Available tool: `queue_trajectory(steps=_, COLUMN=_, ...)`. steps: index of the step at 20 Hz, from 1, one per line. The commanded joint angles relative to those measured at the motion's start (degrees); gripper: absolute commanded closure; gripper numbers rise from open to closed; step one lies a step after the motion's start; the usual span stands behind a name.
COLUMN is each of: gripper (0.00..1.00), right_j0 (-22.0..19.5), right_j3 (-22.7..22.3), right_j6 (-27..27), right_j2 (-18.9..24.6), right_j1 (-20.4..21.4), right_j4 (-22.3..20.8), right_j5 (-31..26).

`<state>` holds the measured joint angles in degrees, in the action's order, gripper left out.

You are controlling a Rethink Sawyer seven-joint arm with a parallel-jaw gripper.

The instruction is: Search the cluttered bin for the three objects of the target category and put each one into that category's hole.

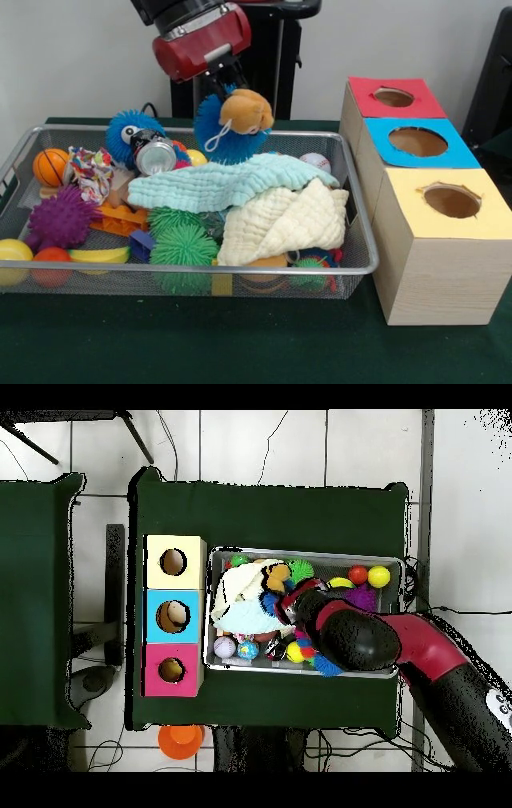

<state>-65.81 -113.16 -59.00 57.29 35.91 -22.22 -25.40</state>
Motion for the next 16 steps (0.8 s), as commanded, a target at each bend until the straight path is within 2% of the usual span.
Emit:
queue_trajectory(steps=1, gripper=1.00, right_j0=9.1, right_j3=1.6, right_j6=-2.3, right_j2=-8.0, right_j1=1.6, right_j4=-2.2, right_j5=-14.3)
queue_trajectory(steps=5, gripper=1.00, right_j0=14.8, right_j3=5.7, right_j6=-1.8, right_j2=-12.9, right_j1=1.0, right_j4=-4.2, right_j5=-20.2)
queue_trajectory(steps=8, gripper=1.00, right_j0=17.1, right_j3=7.2, right_j6=-2.1, right_j2=-13.7, right_j1=2.0, right_j4=-3.7, right_j5=-23.6)
queue_trajectory(steps=11, gripper=1.00, right_j0=19.5, right_j3=9.0, right_j6=-1.5, right_j2=-15.1, right_j1=2.8, right_j4=-5.1, right_j5=-27.2)
queue_trajectory(steps=16, gripper=1.00, right_j0=20.7, right_j3=9.7, right_j6=-1.7, right_j2=-16.0, right_j1=3.2, right_j4=-7.5, right_j5=-26.8)
